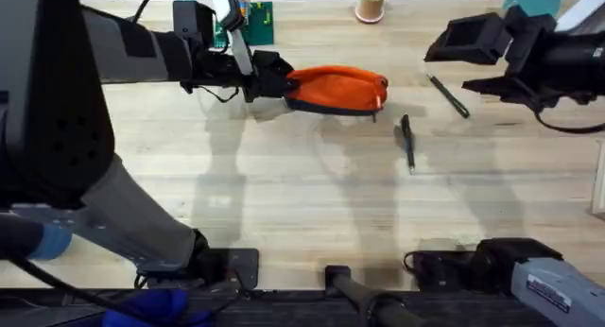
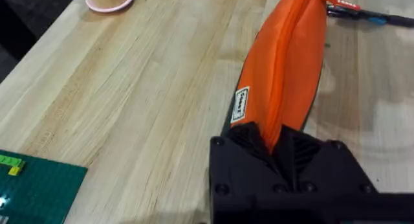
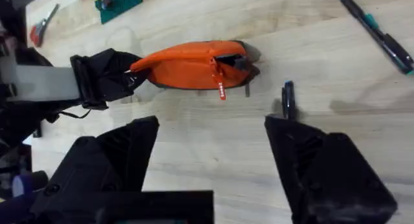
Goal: Unzip the bag, pick up the pens from the table one at a time and place them inside, then zip the bag closed.
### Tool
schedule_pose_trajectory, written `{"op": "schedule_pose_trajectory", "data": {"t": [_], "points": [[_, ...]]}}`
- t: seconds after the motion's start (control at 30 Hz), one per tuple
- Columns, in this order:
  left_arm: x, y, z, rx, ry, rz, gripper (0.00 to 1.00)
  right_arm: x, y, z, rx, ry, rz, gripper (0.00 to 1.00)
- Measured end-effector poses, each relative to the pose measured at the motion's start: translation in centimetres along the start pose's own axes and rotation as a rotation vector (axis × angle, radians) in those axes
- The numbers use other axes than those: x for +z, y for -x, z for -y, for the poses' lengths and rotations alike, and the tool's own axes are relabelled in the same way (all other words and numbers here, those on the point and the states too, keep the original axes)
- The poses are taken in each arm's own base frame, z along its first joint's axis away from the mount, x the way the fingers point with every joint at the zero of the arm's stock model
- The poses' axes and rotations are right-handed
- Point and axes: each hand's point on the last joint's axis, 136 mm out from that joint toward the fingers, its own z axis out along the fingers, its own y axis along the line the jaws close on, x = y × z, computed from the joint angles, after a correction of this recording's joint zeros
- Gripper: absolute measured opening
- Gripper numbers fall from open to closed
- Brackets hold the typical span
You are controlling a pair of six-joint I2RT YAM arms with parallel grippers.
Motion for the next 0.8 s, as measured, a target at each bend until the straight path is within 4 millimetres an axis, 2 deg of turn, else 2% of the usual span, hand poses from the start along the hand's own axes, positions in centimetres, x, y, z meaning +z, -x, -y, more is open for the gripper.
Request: {"op": "schedule_pose_trajectory", "data": {"t": [0.8], "points": [[0.0,0.0,0.0,0.0,0.0,0.0,0.044,0.18,-0.17,-0.1,-0.005,0.001,-0.01,0.996]]}}
